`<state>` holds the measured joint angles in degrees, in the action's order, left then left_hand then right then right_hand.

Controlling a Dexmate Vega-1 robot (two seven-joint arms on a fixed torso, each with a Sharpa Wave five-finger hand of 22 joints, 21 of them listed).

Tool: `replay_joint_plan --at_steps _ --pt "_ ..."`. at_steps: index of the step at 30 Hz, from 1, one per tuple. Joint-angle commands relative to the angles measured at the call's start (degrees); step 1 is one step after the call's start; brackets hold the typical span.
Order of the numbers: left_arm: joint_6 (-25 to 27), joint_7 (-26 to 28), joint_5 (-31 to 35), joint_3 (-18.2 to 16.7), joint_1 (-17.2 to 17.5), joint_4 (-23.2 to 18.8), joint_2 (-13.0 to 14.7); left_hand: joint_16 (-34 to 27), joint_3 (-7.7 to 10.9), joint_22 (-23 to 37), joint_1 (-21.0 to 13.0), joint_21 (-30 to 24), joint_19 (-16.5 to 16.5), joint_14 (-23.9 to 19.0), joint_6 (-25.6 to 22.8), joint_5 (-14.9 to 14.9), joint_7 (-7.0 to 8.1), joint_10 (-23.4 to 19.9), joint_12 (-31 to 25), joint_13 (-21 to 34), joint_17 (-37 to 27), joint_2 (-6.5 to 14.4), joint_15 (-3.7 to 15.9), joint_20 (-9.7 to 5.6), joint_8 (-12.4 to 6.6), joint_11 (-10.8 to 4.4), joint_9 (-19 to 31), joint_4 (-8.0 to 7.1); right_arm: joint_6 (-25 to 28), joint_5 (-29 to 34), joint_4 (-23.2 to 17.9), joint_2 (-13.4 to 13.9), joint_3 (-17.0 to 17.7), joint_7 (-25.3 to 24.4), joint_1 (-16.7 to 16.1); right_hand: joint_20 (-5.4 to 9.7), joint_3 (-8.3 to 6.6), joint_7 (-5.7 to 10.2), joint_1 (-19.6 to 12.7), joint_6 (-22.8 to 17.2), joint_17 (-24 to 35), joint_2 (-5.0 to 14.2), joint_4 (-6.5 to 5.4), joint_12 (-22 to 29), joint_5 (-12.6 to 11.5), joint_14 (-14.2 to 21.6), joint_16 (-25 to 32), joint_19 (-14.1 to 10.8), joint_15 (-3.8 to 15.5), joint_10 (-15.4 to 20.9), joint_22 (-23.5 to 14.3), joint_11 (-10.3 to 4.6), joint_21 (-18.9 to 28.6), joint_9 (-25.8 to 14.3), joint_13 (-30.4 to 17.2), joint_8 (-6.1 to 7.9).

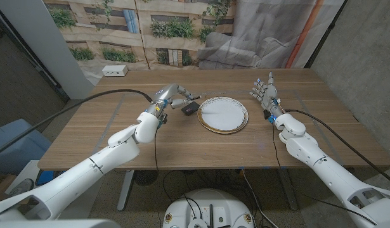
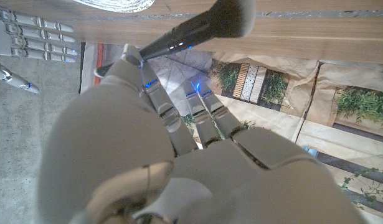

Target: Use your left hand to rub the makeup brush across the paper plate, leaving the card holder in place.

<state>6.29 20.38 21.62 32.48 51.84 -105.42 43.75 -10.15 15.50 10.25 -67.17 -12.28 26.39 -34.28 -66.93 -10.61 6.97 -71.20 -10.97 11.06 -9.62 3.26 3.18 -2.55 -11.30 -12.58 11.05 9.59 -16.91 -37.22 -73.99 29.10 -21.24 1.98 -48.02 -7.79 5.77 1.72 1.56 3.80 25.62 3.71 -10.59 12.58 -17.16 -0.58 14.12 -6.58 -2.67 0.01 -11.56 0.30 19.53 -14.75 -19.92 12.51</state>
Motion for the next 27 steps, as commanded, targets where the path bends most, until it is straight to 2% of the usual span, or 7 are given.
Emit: replay_joint_plan --at_steps 1,5,15,27 --pt "-3.5 1.2 -0.6 -2.7 2.8 1.8 3.4 -0.3 -0.46 0.2 -0.7 0.0 0.2 -0.4 0.0 -0.4 -0.22 0.0 -0.4 0.2 0.0 0.1 8.77 -0.71 -0.39 -0.42 0.3 0.02 0.0 0.0 -0.1 0.0 0.0 0.0 0.0 -0.37 0.04 0.0 -0.3 0.5 0.2 5.71 -0.26 0.4 -0.4 0.0 0.2 0.0 -0.48 -0.4 -0.3 0.1 0.3 -0.2 -0.2 0.27" --pt "-4.5 1.0 -0.9 -3.1 3.1 2.6 3.9 -0.3 -0.5 0.2 -0.7 0.0 0.2 -0.4 0.0 -0.4 -0.15 0.0 -0.4 0.2 0.0 0.1 8.78 -0.67 -0.39 -0.43 0.3 0.02 0.0 0.0 -0.1 0.0 0.0 0.0 0.0 -0.39 0.04 -0.03 -0.3 0.5 0.2 5.71 -0.26 0.4 -0.3 -0.1 0.2 0.0 -0.46 -0.4 -0.3 0.03 0.3 -0.2 -0.2 0.28" --pt "-10.7 2.3 0.3 -3.2 3.6 6.5 5.6 -0.3 -0.58 0.2 -0.8 -0.1 0.3 -0.5 -0.1 -0.4 -0.03 -0.1 -0.4 0.2 0.0 0.1 8.83 -0.75 -0.43 -0.42 0.3 0.0 0.0 0.0 0.0 0.0 0.0 0.0 0.0 -0.39 0.04 -0.01 -0.3 0.5 0.2 5.71 -0.26 0.4 -0.4 0.0 0.2 0.0 -0.49 -0.5 -0.3 -0.01 0.3 -0.2 -0.2 0.28" --pt "-14.1 3.6 2.5 -3.8 4.3 9.8 7.7 -0.4 -0.67 0.2 -0.8 -0.1 0.4 -0.7 -0.1 -0.4 -0.18 -0.1 -0.4 0.2 0.0 0.1 8.87 -0.82 -0.45 -0.43 0.3 -0.01 -0.1 0.0 0.0 0.0 0.0 0.0 0.0 -0.4 0.03 -0.02 -0.3 0.5 0.2 5.71 -0.26 0.4 -0.4 0.0 0.2 0.0 -0.48 -0.5 -0.3 0.13 0.3 -0.2 -0.2 0.27"
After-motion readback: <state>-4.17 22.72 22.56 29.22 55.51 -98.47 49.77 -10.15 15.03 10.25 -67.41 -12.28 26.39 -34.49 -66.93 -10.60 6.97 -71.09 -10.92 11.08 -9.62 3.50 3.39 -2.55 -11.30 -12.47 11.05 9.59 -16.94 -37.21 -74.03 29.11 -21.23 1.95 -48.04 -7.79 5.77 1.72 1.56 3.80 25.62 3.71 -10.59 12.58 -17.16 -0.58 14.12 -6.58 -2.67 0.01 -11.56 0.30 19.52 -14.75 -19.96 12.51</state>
